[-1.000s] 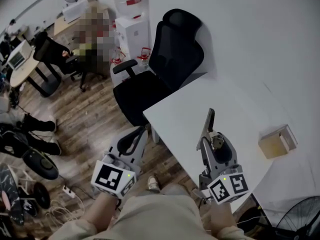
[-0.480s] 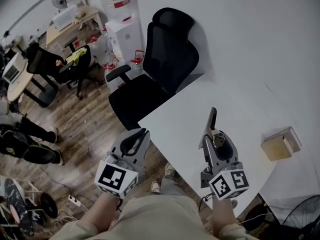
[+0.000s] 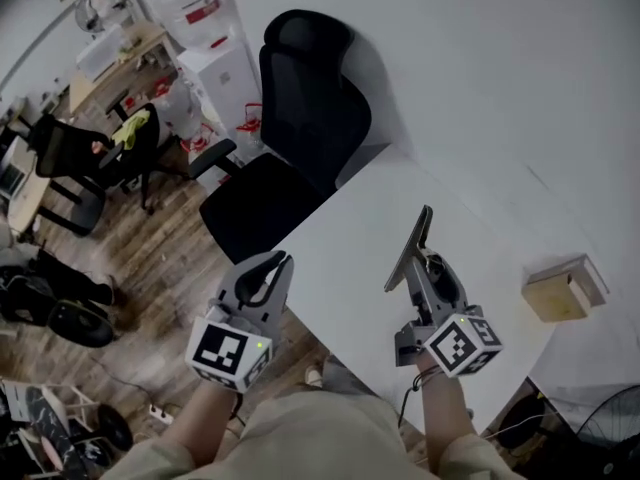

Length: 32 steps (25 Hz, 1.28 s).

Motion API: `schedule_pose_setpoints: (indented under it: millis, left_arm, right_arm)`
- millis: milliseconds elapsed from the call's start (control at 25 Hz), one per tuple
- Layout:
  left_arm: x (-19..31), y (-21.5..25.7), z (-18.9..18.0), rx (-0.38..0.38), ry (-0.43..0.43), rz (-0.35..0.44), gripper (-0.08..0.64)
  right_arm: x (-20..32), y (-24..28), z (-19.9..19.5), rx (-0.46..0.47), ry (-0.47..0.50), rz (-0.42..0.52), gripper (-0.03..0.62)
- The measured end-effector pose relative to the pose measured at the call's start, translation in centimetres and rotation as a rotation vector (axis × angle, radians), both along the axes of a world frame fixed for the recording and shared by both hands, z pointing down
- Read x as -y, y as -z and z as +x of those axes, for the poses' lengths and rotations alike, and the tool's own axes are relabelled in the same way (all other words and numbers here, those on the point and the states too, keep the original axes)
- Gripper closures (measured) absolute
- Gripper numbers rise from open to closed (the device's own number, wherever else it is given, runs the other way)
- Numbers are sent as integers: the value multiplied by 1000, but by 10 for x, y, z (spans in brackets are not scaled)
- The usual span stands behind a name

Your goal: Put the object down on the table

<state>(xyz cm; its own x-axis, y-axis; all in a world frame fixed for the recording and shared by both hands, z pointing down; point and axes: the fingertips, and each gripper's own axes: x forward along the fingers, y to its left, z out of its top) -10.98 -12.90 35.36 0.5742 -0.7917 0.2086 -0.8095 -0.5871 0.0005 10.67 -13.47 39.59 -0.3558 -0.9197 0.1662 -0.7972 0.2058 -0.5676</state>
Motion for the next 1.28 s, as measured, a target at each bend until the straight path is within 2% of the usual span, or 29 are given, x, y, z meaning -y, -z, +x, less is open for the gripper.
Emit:
schedule_pose_setpoints:
  millis: [320, 560, 680, 760, 920, 1280]
  left_arm:
    - [58, -15, 40, 49, -26, -4, 517]
    - [93, -30, 55, 65, -77, -36, 517]
    - [109, -37, 61, 63, -121, -50, 517]
    - [120, -43, 63, 62, -160, -65, 517]
    - [141, -53, 66, 53, -229, -86, 517]
    - [201, -80, 74, 67, -320, -118, 517]
  right_arm:
    - [56, -43, 38, 265, -73, -133, 354]
    - [78, -66, 44, 403, -145, -209, 354]
    - [90, -75, 42, 530, -200, -244, 354]
    - [100, -79, 39, 584, -234, -252, 354]
    - [122, -90, 39, 576, -298, -255, 354]
    - [168, -130, 40, 521, -389, -305, 353]
